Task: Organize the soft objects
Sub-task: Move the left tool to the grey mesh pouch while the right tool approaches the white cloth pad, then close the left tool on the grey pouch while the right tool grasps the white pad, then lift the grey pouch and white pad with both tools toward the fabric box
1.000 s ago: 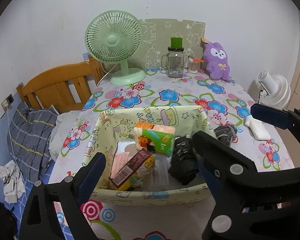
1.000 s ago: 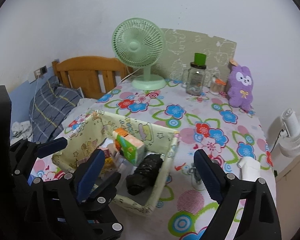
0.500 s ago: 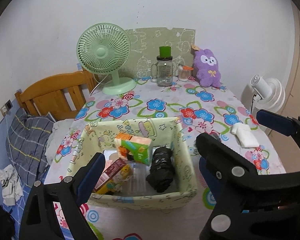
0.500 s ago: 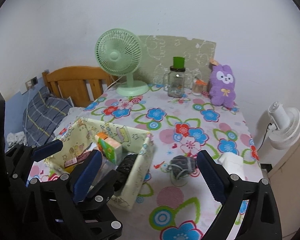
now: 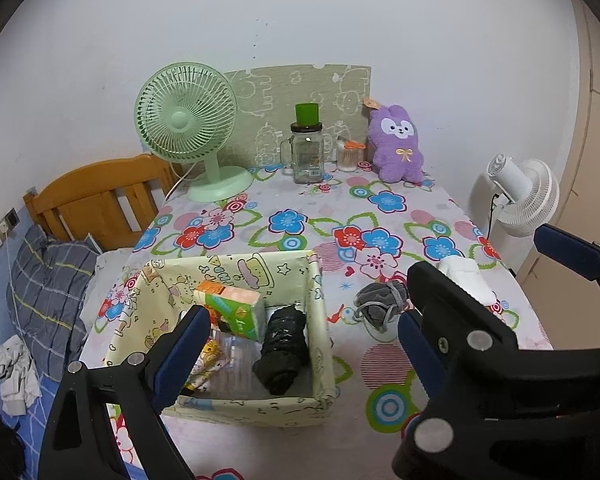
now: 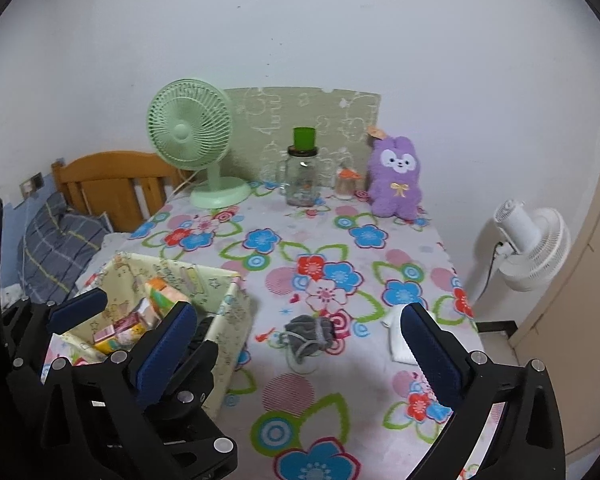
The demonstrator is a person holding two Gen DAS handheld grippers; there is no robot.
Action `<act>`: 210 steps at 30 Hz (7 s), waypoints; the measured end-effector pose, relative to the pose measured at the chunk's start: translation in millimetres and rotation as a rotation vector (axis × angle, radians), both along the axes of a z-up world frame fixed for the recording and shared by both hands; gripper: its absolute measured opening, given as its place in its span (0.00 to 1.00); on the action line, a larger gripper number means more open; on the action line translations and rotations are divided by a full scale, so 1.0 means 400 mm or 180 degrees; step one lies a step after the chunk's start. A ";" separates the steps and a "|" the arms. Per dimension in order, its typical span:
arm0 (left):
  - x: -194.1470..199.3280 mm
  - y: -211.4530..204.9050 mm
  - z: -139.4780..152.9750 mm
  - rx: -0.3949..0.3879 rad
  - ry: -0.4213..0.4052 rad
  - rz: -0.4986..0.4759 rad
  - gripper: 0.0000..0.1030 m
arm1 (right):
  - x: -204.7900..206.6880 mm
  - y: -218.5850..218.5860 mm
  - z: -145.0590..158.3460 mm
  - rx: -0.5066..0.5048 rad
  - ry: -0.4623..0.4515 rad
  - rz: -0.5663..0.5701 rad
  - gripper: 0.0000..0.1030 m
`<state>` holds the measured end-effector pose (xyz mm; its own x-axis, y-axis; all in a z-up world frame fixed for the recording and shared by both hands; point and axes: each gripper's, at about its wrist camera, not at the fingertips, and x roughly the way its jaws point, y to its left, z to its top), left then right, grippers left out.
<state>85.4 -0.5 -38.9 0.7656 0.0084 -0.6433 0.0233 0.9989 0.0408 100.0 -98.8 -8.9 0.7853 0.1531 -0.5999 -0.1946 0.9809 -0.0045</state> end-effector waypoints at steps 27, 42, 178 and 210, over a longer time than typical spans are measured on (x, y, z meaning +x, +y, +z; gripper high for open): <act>0.010 -0.176 -0.046 -0.0123 0.0133 -0.0342 0.89 | -0.001 -0.178 -0.063 0.0054 0.0292 -0.0447 1.00; 0.033 -0.265 -0.084 -0.0115 0.0235 -0.0426 0.89 | 0.023 -0.270 -0.117 0.0324 0.0526 -0.0445 1.00; 0.251 -0.302 -0.298 -0.0098 0.1006 -0.0273 0.33 | 0.275 -0.293 -0.352 0.0014 0.1064 -0.0396 0.60; 0.116 -0.273 -0.128 -0.0034 0.0563 -0.0427 0.33 | 0.124 -0.258 -0.171 0.0004 0.0625 -0.0462 0.60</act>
<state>131.7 -109.9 -90.0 0.6346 -0.0933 -0.7672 0.1617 0.9867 0.0137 149.5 -202.0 -77.4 0.6674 0.0479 -0.7432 -0.0487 0.9986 0.0206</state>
